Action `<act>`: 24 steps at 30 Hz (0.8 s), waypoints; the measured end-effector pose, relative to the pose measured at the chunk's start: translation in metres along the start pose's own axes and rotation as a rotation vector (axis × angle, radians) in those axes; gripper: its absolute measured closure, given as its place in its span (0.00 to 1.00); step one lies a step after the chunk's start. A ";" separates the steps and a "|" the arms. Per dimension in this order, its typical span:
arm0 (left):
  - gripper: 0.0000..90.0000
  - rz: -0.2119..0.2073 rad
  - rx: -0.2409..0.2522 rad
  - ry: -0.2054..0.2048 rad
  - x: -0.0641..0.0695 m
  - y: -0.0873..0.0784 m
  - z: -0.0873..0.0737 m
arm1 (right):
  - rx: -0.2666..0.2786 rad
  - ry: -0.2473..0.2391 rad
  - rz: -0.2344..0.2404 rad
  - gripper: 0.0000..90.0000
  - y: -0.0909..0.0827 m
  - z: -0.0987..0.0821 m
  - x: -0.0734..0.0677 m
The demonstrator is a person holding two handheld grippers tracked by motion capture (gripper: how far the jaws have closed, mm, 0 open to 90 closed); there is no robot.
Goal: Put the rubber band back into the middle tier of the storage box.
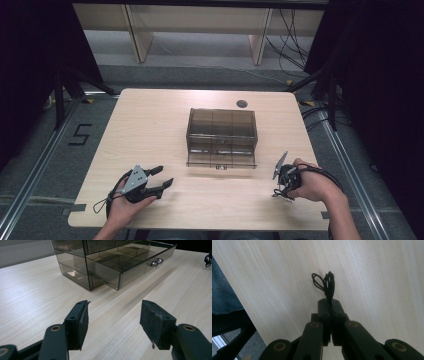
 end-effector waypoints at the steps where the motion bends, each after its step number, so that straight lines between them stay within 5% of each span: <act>1: 0.44 0.000 0.000 0.001 0.000 0.000 0.000 | -0.009 -0.013 0.007 0.99 -0.001 0.001 0.001; 24: 0.44 0.001 -0.002 0.002 0.000 0.000 0.000 | -0.020 -0.043 0.007 0.99 -0.010 0.011 0.003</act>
Point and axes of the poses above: each handheld gripper's, and its own axes: y roughly forward along the jaws, z roughly out of its top, x roughly to its right, the point moved 3 cm from there along y, roughly forward along the jaws, and after that the axes turned 5 degrees about z, right-handed, at the moved point
